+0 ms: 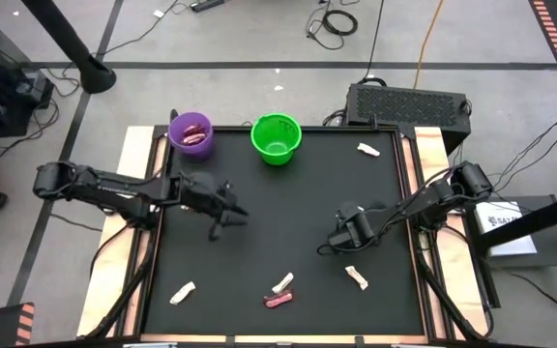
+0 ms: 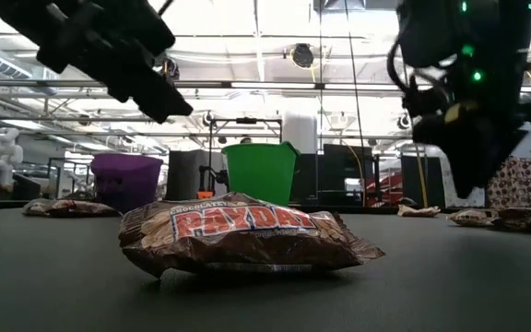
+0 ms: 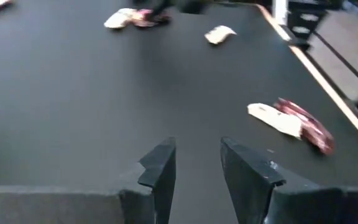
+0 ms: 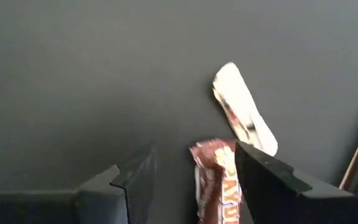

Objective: Sort candy by brand, put in halloween buckets
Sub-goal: Put the brown chocolate bar into the purple bucket

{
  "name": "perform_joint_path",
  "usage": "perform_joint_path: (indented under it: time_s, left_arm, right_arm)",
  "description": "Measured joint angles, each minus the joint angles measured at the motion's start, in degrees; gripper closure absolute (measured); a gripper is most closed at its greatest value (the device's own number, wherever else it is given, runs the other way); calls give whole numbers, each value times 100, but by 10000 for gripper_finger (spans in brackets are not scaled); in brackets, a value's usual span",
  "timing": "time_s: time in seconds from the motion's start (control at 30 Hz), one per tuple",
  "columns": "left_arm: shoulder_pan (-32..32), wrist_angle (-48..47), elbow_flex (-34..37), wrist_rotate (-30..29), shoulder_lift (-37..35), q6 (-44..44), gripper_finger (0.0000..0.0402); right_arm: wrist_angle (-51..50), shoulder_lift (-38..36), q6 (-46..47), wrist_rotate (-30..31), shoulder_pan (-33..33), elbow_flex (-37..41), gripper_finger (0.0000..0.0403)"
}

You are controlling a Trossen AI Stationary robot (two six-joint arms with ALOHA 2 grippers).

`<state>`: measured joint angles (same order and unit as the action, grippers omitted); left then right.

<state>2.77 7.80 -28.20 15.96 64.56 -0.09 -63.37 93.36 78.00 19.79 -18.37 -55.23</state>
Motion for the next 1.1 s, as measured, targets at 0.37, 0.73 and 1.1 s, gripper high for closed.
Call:
perform_joint_path:
  time_s: [0.37,0.73,1.1]
  left_arm:
    - [-667,1041,25,-48,728,365,269]
    - [-613,1149,23,-49,1112,371,269]
    - [-613,1515,23,-47,1112,384,269]
  right_arm:
    - [750,0,331,-352,2,925,200]
    - [1017,-11,135,-336,0,1012,236]
    - [1259,13,-117,991,43,947,394]
